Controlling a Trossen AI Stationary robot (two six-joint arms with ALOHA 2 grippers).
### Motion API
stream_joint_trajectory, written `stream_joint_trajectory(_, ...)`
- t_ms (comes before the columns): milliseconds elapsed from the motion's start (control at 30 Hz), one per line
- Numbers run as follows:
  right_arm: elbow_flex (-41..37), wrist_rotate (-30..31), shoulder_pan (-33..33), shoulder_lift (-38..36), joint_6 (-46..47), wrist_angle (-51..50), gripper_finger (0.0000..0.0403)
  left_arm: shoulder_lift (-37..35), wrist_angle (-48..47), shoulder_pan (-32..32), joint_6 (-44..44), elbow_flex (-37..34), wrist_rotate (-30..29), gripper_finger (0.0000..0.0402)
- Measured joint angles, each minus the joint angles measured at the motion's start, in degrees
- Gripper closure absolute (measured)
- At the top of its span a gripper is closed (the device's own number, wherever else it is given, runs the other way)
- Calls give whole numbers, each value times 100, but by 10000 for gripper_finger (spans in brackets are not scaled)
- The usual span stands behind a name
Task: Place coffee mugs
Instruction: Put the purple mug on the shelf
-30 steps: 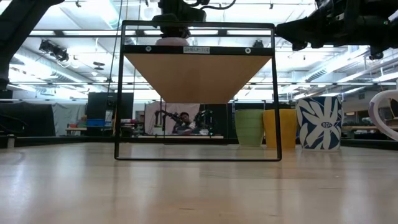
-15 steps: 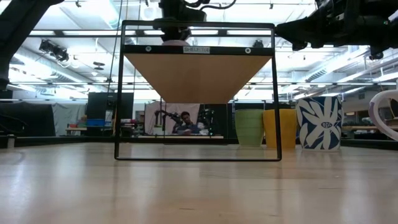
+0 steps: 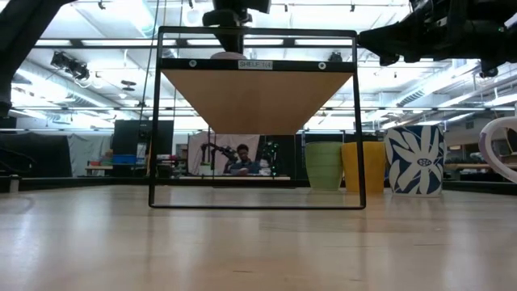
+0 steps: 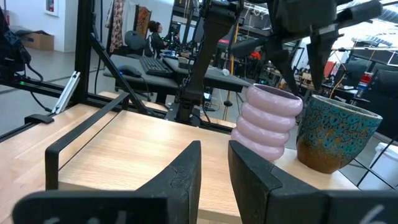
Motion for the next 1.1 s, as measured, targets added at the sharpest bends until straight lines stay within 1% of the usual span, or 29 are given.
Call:
stream_joint_trajectory(167,0,-2,0,-2,3,-7,316,0,-177,2,-244,-2,-28,257)
stream_joint_trajectory(267,0,-2,0,-2,16,-13,316,-4,-231,4,-442,-63,-35,245)
stream_joint_trajectory(400,0,-2,0,-2,17,-15,316,-4,-245,0,-672,-63,-170,212)
stream_joint_trajectory(533,0,-2,2,0,18,-31,316,1,-248,-60,-655,-63,-439,176)
stream_joint_trajectory(633,0,-2,0,-2,21,-31,316,15,-258,-139,-578,-63,-590,161)
stream_joint_trajectory(700,0,-2,2,-2,21,-30,316,15,-258,-162,-538,-63,-588,158)
stream_joint_trajectory(933,0,-3,0,-2,44,-31,316,15,-256,-98,-953,-63,-588,157)
stream_joint_trajectory(1100,0,-4,0,-2,45,-31,316,47,-255,-77,-1044,-63,-645,159)
